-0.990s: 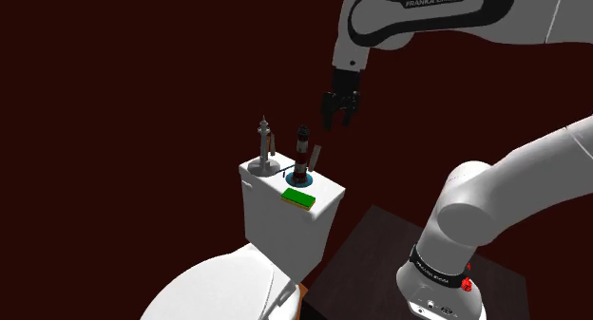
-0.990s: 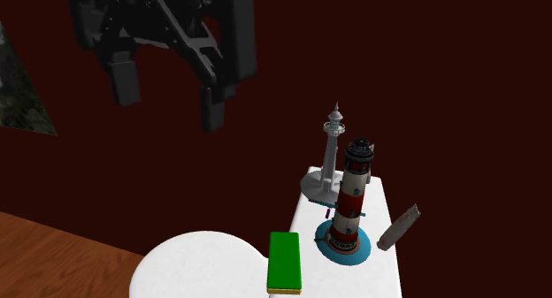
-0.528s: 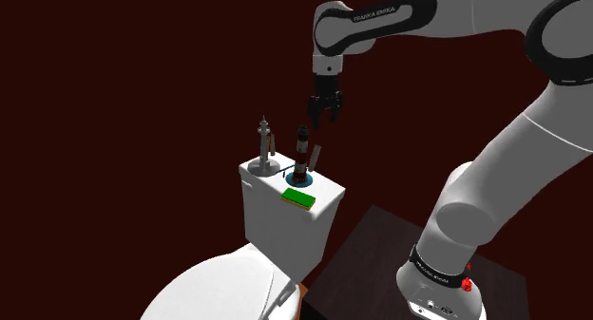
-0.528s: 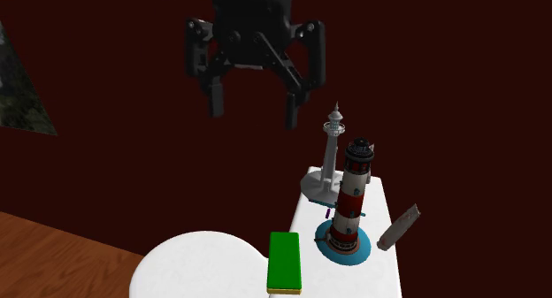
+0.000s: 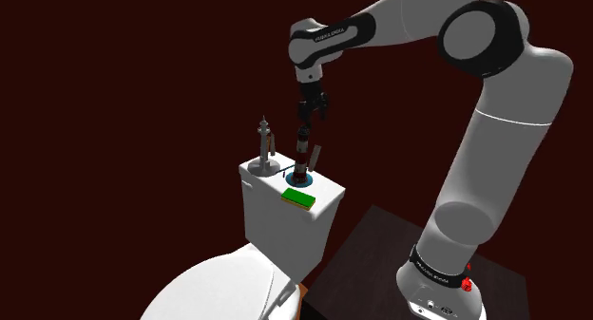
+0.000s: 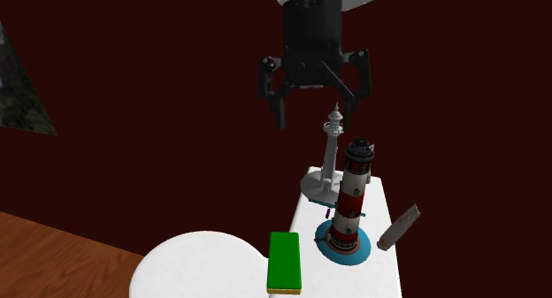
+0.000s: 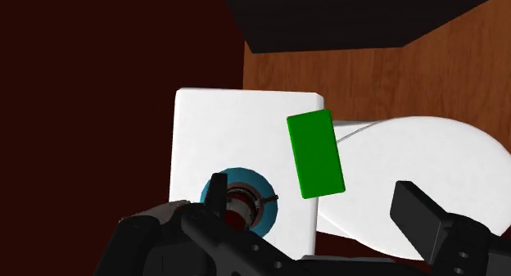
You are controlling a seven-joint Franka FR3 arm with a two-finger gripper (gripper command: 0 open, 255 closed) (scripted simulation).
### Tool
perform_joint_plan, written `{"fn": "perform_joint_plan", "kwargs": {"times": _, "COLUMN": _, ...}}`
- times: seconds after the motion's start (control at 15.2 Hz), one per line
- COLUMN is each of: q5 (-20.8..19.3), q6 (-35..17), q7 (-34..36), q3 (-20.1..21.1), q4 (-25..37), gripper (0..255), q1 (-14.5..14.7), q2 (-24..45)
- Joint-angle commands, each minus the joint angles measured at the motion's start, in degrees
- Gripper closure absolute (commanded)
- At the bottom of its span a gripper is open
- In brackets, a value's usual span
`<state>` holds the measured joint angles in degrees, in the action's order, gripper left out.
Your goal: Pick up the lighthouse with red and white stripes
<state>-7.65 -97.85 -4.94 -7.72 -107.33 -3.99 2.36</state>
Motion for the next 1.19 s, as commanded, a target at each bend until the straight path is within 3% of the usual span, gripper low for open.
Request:
{"fn": "perform_joint_plan", "kwargs": {"times": 0.0, "q5": -1.3, "q6": 1.3, "q7": -0.7, "q3": -0.1, "q4": 5.7, "gripper": 0, "q1": -0.1, "q2": 5.6}}
{"fn": "perform_joint_plan", "kwargs": {"times": 0.33, "q5": -4.3, "q6": 5.0, "q7": -3.4, "q3": -1.0, "q4": 20.2, "gripper": 0, "q1": -0.9, "q2": 19.0}}
{"fn": "perform_joint_plan", "kwargs": {"times": 0.66, "q5": -6.8, "q6": 10.8, "q7": -6.7, "q3": -1.9, "q4": 38.5, "gripper": 0, "q1": -1.9, "q2": 33.7}}
{"fn": "perform_joint_plan", "kwargs": {"times": 1.12, "q5": -6.7, "q6": 6.2, "q7": -5.4, "q3": -1.8, "q4": 34.5, "gripper": 0, "q1": -2.0, "q2": 34.5}}
